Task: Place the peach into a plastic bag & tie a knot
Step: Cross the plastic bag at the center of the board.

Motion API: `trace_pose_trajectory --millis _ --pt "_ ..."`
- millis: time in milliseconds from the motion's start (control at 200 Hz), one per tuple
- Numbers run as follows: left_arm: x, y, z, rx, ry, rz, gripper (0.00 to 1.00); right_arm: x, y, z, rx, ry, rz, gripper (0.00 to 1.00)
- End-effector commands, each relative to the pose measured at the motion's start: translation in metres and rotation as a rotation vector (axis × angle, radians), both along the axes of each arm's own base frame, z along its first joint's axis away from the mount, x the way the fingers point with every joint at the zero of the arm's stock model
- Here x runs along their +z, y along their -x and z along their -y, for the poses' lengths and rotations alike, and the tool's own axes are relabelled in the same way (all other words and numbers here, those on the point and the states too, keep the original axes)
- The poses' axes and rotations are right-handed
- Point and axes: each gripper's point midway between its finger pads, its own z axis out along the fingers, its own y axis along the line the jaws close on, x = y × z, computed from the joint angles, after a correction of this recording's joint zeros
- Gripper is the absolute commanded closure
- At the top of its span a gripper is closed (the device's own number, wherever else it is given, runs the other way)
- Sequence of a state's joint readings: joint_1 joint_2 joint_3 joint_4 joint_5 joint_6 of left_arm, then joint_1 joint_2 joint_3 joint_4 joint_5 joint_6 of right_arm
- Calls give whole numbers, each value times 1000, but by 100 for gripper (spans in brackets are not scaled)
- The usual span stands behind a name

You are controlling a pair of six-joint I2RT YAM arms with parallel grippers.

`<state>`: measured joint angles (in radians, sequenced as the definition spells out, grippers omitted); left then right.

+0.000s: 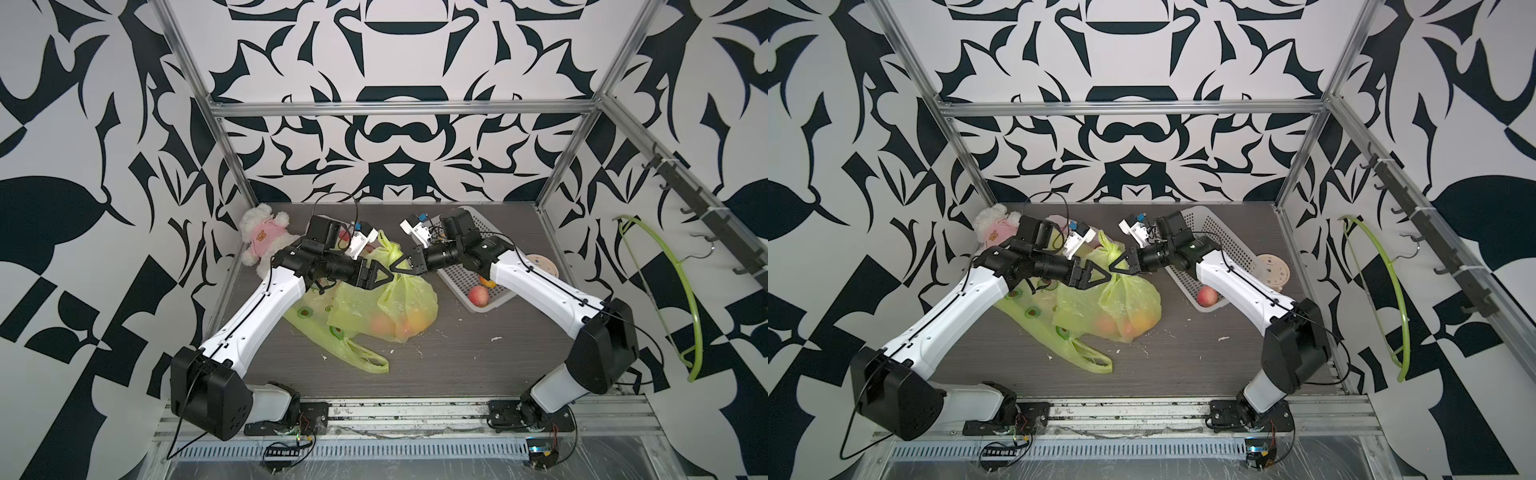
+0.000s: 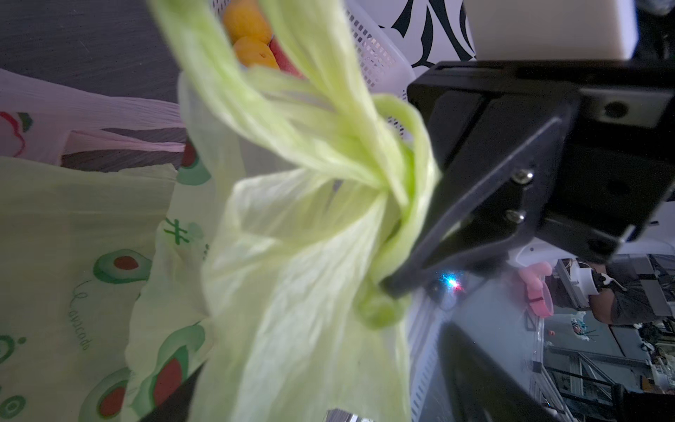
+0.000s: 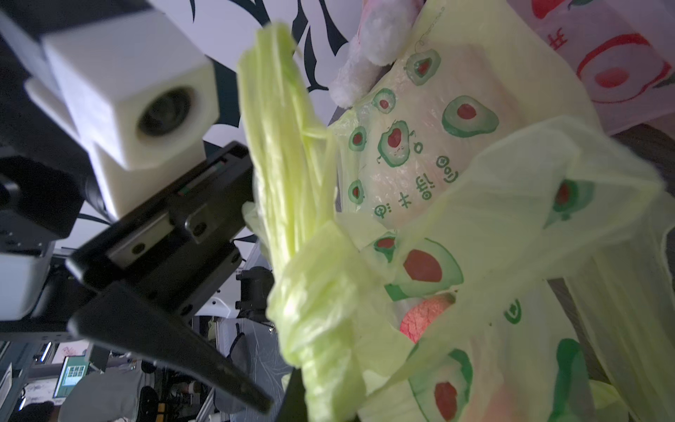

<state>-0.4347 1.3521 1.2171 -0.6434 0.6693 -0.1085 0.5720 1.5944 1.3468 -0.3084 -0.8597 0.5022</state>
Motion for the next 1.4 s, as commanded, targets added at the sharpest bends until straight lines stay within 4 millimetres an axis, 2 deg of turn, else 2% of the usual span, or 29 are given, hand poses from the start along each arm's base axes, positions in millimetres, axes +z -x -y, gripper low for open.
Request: trace_pose_trajectory --millis 0,255,445,800,905,1070,1185,1340,1395 --pt "-12 -1 3 -2 -28 -2 17 11 -12 -5 -35 -37 32 100" --pt "-41 -4 2 13 -128 -10 16 9 -21 -13 -57 -67 -8 100" --pt "-60 -10 -6 52 -204 5 17 11 -19 -15 -45 -81 -20 100" --pt "-47 -15 -9 107 -173 59 25 2 -8 -6 -33 -44 -16 100" --pt "-50 -15 -8 111 -172 45 36 5 -5 -5 -30 -49 -12 100" --pt "-57 -14 -9 112 -185 20 60 13 -2 -4 -22 -63 -4 100" --pt "-57 -13 -10 110 -187 18 73 16 0 -3 -16 -72 -7 100" --pt "-57 -14 -13 116 -207 22 96 19 6 -3 11 -86 -17 100" --pt "-56 -16 -15 124 -223 29 100 19 8 -3 19 -86 -18 100"
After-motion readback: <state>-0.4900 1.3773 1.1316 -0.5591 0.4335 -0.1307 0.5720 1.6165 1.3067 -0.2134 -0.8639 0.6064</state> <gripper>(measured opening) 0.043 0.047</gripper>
